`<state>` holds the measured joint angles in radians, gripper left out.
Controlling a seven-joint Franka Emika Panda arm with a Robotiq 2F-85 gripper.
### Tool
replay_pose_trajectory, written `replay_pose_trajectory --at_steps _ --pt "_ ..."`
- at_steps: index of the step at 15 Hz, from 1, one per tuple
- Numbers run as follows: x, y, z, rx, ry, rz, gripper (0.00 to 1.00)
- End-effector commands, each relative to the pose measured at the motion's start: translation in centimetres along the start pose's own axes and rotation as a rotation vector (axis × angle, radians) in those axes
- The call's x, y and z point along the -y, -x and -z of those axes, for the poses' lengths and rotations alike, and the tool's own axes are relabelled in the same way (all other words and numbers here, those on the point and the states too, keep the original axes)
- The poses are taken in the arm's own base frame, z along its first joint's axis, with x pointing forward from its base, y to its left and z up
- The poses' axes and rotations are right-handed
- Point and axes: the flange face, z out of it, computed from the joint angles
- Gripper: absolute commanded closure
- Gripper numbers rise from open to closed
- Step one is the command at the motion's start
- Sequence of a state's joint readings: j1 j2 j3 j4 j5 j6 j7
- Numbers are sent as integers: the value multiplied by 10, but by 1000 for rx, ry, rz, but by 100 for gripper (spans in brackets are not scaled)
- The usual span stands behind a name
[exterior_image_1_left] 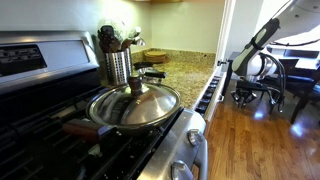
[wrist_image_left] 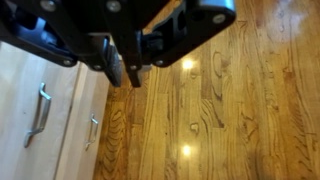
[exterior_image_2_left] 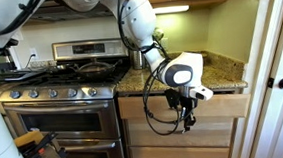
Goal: Open the top drawer
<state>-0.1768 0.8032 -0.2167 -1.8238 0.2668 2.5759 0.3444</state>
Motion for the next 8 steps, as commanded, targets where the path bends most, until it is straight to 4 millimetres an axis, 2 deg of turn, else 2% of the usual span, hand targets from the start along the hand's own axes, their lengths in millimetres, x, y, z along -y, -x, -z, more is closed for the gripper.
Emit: replay_pose_trajectory --at_steps 1,3,5,8 --pt "-53 34 22 -4 70 69 53" --pt "-71 44 31 -11 78 100 40" --pt "-81 53 44 -24 70 121 27" --pt "-83 62 72 -43 28 123 8"
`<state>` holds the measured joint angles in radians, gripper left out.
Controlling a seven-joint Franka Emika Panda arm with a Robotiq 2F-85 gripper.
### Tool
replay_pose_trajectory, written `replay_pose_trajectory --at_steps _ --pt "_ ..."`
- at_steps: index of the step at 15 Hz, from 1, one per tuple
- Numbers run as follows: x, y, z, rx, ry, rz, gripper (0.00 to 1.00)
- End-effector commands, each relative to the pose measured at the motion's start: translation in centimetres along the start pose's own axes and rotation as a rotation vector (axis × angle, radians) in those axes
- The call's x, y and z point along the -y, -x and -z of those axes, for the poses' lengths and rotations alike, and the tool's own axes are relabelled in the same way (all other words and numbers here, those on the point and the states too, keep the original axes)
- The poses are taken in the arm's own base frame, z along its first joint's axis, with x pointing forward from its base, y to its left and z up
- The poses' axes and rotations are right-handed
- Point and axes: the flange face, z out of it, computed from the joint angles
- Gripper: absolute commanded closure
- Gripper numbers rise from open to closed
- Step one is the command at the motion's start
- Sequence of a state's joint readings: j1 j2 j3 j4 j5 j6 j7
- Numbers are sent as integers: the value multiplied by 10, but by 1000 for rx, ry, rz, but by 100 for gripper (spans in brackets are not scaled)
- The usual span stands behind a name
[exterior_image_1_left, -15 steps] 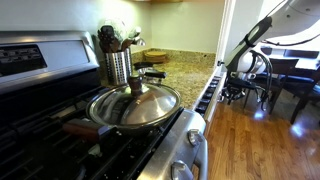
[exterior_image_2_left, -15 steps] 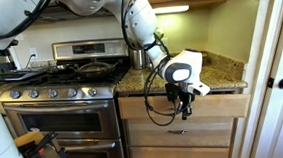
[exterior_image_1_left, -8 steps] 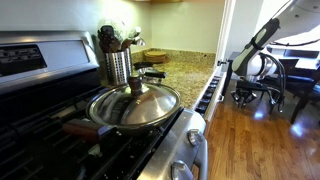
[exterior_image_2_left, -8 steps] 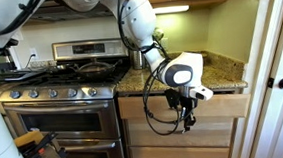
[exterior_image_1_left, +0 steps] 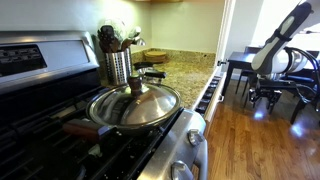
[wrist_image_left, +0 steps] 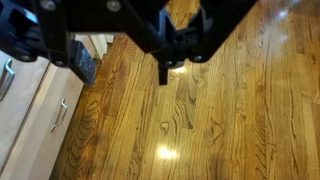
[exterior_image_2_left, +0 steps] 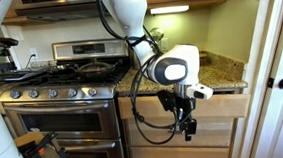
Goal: Open the top drawer
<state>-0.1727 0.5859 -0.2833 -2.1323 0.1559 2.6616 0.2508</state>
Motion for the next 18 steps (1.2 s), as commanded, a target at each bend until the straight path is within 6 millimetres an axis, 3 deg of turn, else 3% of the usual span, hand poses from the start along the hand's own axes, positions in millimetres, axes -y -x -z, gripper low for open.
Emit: replay_pose_trajectory --at_steps 1,6,9,13,18 --pt "-8 24 47 -33 -56 10 1" --pt "17 14 113 -56 -182 -44 0" --pt "39 10 138 -75 -256 -68 0" --pt "76 -5 147 -73 -341 -91 0" --pt "106 -29 131 -20 -357 -123 0"
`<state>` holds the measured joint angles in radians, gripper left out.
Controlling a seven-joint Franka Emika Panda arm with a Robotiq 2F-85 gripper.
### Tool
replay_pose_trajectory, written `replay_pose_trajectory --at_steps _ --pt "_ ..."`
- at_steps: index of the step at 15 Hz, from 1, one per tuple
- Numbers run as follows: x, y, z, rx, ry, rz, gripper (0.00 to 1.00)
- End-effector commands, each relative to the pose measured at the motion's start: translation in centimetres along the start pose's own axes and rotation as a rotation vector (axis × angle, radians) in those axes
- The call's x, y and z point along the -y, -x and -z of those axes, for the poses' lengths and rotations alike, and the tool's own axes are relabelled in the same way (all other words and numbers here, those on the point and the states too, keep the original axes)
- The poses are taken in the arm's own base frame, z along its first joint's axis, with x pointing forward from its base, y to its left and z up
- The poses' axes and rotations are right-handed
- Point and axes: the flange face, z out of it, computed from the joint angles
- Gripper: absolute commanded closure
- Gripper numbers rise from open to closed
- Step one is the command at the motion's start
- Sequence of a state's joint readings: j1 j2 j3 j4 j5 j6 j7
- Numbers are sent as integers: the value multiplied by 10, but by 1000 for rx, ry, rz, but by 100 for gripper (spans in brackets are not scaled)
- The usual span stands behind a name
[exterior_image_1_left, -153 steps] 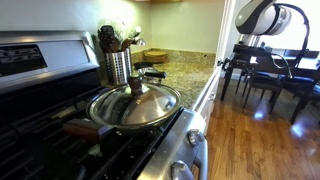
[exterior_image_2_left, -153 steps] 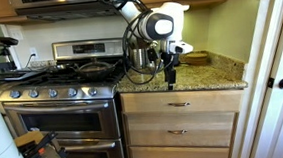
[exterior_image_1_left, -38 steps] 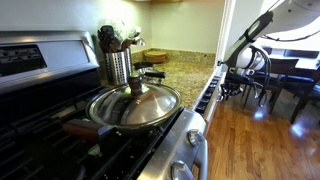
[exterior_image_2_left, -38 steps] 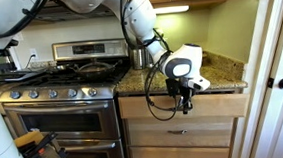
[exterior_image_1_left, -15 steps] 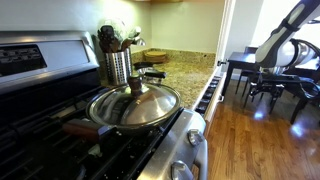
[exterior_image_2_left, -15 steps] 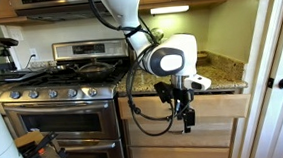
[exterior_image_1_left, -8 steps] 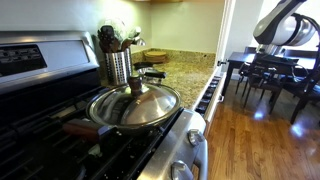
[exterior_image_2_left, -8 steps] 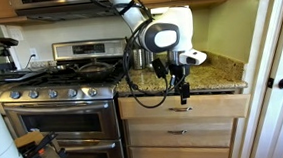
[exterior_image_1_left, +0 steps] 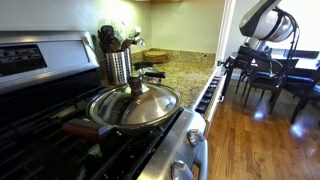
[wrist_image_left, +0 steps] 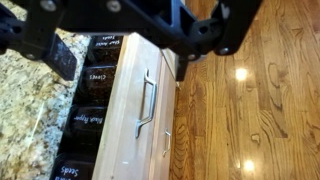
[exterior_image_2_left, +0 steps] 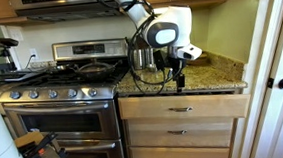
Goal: Open the top drawer
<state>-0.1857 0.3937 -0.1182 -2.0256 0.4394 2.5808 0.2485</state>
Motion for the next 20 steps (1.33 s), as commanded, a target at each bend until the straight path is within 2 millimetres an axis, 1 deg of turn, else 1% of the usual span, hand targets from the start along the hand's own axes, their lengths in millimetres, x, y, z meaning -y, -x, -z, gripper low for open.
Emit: replay_pose_trajectory --at_steps 1,6,9,14,17,20 --pt "7 -20 -22 52 15 -46 0" --pt "4 -36 -61 95 40 -57 0" --pt "1 -45 -79 118 38 -64 0" --pt "-5 -57 -101 137 18 -46 0" --pt "-3 -60 -108 144 -20 -26 0" --pt "-4 -58 -113 155 -29 -9 0"
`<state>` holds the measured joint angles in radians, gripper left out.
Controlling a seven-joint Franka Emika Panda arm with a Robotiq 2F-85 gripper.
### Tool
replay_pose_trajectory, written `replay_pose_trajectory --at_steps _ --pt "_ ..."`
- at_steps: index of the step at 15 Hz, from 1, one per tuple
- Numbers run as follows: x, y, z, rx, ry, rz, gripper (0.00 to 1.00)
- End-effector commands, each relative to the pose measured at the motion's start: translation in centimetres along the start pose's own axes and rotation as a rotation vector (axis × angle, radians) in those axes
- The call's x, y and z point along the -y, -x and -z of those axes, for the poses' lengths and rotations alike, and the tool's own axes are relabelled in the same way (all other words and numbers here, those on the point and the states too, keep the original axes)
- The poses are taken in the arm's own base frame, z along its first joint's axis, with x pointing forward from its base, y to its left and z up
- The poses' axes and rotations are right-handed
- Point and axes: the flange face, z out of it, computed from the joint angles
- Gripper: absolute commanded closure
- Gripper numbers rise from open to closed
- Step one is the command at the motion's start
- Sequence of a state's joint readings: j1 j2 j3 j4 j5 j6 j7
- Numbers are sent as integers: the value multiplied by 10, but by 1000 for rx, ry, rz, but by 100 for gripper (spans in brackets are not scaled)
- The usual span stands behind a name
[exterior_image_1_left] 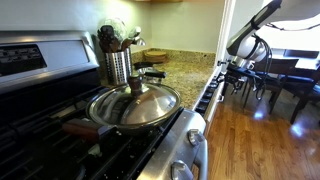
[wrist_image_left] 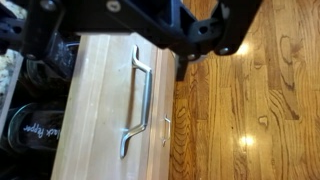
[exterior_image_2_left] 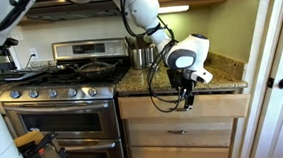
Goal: Open the top drawer
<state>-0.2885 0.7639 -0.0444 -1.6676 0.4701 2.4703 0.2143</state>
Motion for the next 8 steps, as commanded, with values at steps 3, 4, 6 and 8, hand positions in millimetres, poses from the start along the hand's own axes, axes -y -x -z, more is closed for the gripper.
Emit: replay_pose_trajectory --at_steps 3,4,6,8 --pt "-5 -2 -9 42 15 -17 0" --pt "-8 -1 -11 49 37 -28 0" --pt "-14 1 -13 37 86 -59 0" --pt "-21 5 -14 25 123 -73 0"
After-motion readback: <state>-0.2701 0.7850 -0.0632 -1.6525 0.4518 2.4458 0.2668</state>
